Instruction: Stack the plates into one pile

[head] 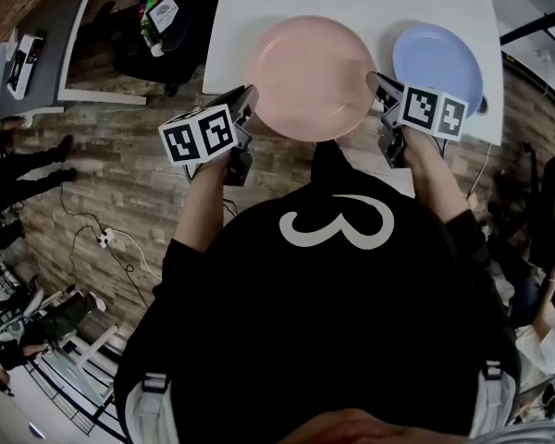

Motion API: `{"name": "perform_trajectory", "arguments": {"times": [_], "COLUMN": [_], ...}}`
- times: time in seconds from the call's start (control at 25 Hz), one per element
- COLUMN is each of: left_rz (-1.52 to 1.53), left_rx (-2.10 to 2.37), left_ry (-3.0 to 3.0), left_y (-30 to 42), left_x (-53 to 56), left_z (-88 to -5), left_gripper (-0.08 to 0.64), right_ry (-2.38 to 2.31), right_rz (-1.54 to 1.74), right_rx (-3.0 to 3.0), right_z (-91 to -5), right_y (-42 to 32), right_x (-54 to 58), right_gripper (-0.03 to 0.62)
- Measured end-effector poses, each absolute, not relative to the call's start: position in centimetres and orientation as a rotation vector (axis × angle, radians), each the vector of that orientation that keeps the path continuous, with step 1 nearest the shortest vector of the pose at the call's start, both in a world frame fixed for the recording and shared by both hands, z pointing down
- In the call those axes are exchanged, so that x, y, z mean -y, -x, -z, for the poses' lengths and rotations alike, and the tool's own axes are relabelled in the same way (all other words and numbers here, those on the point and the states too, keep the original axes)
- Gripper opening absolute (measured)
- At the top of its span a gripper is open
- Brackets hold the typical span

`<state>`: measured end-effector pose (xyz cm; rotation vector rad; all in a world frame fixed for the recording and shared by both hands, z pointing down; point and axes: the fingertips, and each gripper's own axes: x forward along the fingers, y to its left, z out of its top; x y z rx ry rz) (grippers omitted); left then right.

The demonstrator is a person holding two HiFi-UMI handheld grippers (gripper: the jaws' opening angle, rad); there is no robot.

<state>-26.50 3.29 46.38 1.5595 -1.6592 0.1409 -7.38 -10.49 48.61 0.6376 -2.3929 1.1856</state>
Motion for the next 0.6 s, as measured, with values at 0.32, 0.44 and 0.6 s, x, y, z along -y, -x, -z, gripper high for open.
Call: {"name": "perform_trajectory", "arguments": {"times": [0.32, 0.44, 0.6], "left_rz": [-0.171, -0.18, -0.181], "left_rx": [1.571, 1.553, 1.501], "left_ry": [-1.664, -1.69, -1.739], "left_y": [22.2, 20.4, 18.5], "left_x": [-0.8, 0.5, 1.8], "left_z": [-45.5, -45.2, -44.3], "left_gripper": [0.071, 0.071, 0.071], "right_ry": [-0.797, -0.844, -0.92], "right_rz": [-1.194, -1.192, -1.208], "right_rx": [2.4, 2.4, 2.387], "right_z": [-46.9, -46.4, -45.5], "right_y": [1.9, -0.3, -2.9], "right_x": [11.2, 11.6, 11.8], "right_gripper": [0.046, 0.046, 0.046]}}
